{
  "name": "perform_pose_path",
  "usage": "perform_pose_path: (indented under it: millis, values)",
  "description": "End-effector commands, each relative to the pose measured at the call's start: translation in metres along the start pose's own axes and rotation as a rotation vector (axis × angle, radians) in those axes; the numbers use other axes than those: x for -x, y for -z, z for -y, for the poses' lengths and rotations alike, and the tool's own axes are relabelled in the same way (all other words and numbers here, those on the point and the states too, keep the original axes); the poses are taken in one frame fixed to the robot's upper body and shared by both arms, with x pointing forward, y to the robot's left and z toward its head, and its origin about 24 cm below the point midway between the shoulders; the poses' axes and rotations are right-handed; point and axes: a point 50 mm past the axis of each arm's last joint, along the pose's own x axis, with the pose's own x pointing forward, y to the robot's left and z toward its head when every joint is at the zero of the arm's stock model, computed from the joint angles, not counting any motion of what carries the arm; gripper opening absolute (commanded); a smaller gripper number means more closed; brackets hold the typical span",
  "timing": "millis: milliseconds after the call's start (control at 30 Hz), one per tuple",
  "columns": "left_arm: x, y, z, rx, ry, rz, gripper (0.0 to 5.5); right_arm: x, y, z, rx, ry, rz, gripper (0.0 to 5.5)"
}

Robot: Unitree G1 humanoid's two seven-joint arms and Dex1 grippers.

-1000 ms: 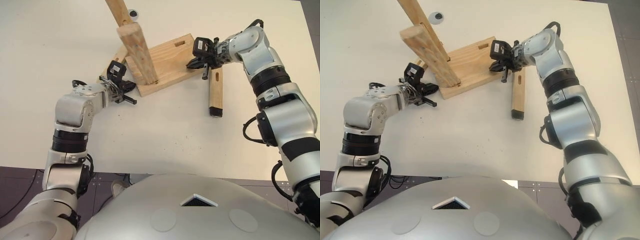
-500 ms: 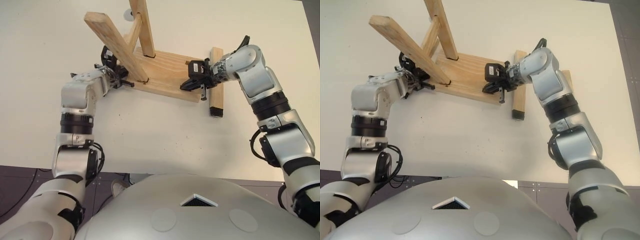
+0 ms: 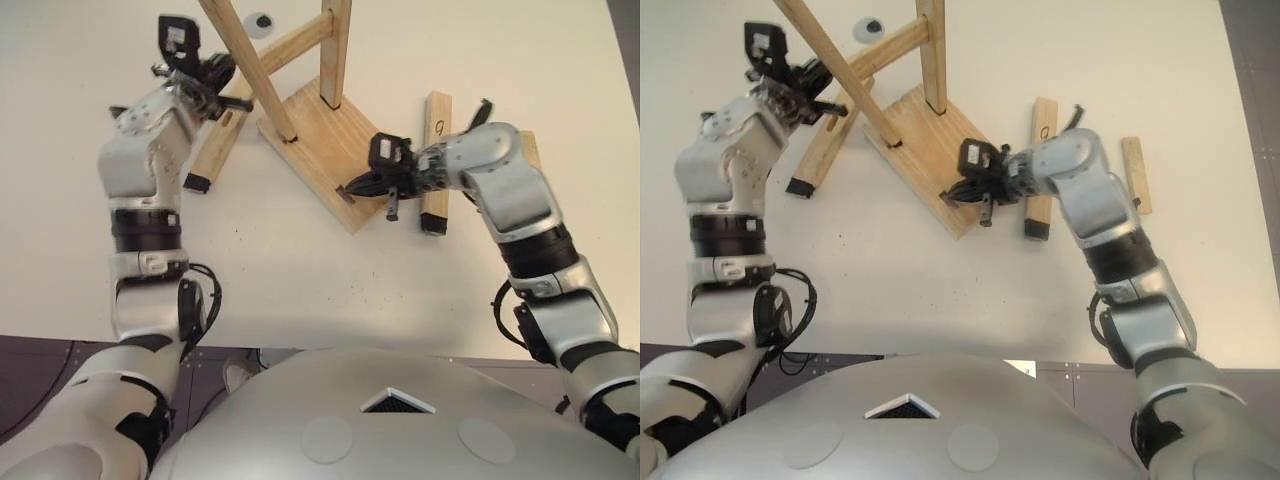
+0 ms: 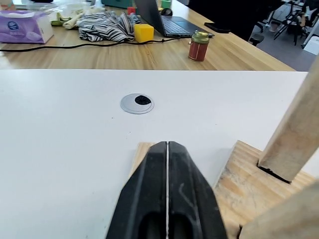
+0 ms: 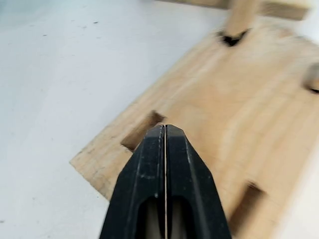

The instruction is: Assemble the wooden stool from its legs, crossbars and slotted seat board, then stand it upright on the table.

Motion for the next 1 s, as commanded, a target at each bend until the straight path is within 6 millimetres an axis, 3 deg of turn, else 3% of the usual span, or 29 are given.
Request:
perform_pose_path:
  millis: [33,133,267,400,500,600,667,800,900,1000]
  values:
    - [0.022,0.024,0.007,-0.039,0.084,-0.178,0.00,0.023,-0.015,0.031,-0.040,0.257,0.042,0.03]
    - [0.027,0.047,0.017,-0.033,0.124,-0.300,0.00,0.017,-0.001,0.048,-0.105,0.377,0.003,0.03]
    - [0.018,0.061,0.034,0.016,0.164,-0.349,0.00,-0.007,0.030,0.046,-0.172,0.373,-0.062,0.03]
    - [0.002,0.068,0.041,0.041,0.174,-0.349,0.00,-0.026,0.051,0.027,-0.103,0.317,-0.155,0.03]
    - [-0.025,0.066,0.050,0.121,0.200,-0.307,0.00,-0.033,0.059,0.005,-0.022,0.252,-0.210,0.03]
    - [-0.048,0.058,0.054,0.207,0.199,-0.260,0.00,-0.034,0.054,-0.014,0.026,0.196,-0.216,0.03]
    - [-0.052,0.059,0.055,0.187,0.204,-0.269,0.00,-0.032,0.049,-0.013,0.035,0.240,-0.207,0.03]
    - [-0.045,0.059,0.045,0.153,0.178,-0.273,0.00,-0.019,0.046,0.005,-0.066,0.468,-0.136,0.03]
    - [-0.023,0.060,0.028,0.126,0.135,-0.292,0.00,-0.006,0.051,0.012,-0.155,0.612,-0.096,0.03]
    - [0.002,0.049,0.022,0.046,0.162,-0.314,0.00,0.013,0.035,0.032,-0.212,0.815,0.050,0.03]
